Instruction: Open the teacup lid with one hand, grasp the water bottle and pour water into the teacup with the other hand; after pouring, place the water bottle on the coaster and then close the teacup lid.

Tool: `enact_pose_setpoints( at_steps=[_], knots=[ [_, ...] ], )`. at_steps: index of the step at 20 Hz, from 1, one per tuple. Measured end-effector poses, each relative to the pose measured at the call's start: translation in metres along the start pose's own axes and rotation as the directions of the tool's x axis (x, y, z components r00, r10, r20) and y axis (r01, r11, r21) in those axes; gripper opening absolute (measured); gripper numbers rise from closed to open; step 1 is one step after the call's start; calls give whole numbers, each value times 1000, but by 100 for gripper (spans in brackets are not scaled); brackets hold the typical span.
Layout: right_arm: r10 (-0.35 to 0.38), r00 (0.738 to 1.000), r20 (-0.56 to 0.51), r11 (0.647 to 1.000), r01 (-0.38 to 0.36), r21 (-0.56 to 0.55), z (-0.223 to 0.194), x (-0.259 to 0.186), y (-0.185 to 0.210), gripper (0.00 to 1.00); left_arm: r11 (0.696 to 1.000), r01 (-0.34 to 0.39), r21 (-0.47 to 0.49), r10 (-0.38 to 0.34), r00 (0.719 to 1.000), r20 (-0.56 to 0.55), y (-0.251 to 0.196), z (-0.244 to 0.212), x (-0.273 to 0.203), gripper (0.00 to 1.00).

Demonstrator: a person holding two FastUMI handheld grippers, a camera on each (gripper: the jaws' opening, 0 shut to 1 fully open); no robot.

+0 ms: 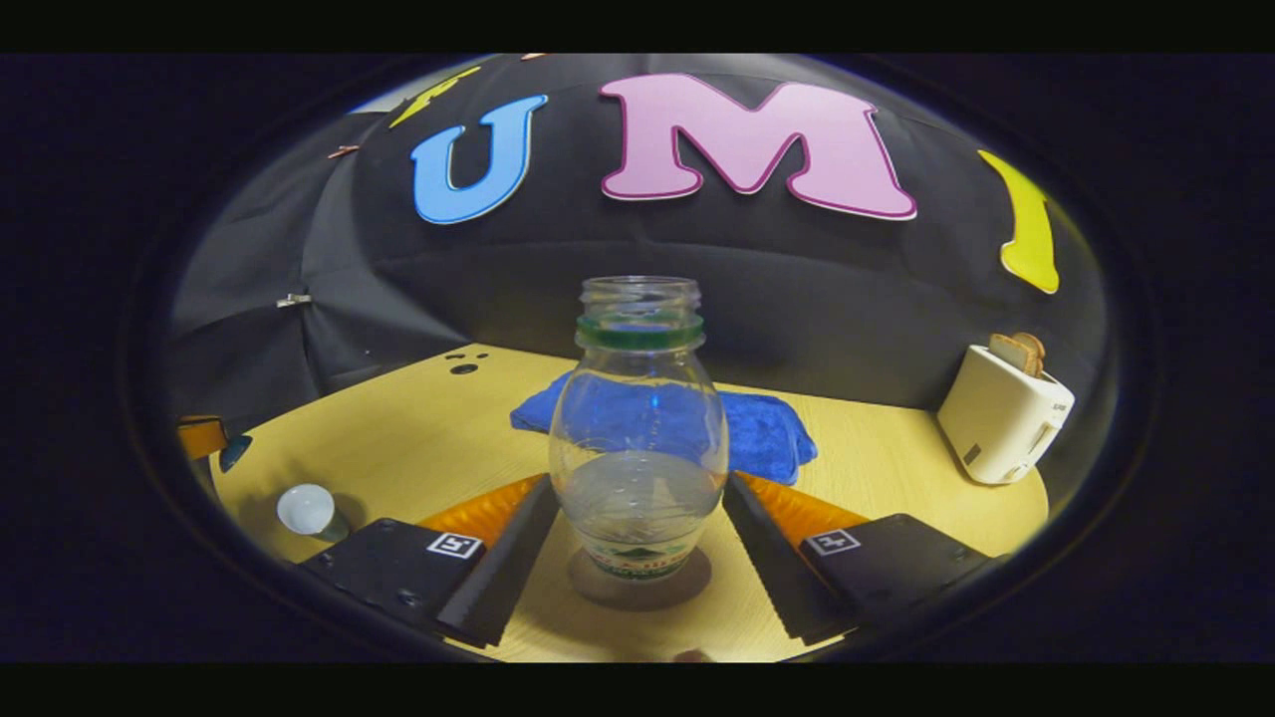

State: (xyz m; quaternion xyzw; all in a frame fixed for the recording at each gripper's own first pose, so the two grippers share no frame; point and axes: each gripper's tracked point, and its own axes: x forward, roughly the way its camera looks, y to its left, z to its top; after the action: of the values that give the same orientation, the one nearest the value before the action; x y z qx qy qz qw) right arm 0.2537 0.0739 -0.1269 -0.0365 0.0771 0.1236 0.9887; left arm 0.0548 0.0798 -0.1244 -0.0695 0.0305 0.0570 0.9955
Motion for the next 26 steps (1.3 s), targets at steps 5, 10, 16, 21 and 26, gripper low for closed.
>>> enact_pose_setpoints(
  at_steps=[5, 10, 16, 21, 26],
  knots=[
    [2, 1000, -22, 1000, -3, -16, -8, -20, 0, 100, 1000, 5, 7, -5, 1000, 7, -7, 2, 6, 24],
    [-20, 998, -65, 1000, 20, 5, -32, -60, -2, 100, 1000, 6, 0, -6, 1000, 6, -11, 2, 19, 24],
    [-44, 990, -130, 997, 52, 62, -58, -109, -2, 100, 999, 25, 45, -23, 999, -29, -22, -25, 36, 24],
    [-65, 985, -162, 987, 87, 134, -69, -133, -11, 100, 990, 46, 134, -38, 998, -59, -35, -49, 43, 24],
    [-82, 973, -218, 972, 126, 199, -91, -135, -21, 99, 986, 45, 159, -34, 997, -75, -38, -63, 42, 24]
  ],
)
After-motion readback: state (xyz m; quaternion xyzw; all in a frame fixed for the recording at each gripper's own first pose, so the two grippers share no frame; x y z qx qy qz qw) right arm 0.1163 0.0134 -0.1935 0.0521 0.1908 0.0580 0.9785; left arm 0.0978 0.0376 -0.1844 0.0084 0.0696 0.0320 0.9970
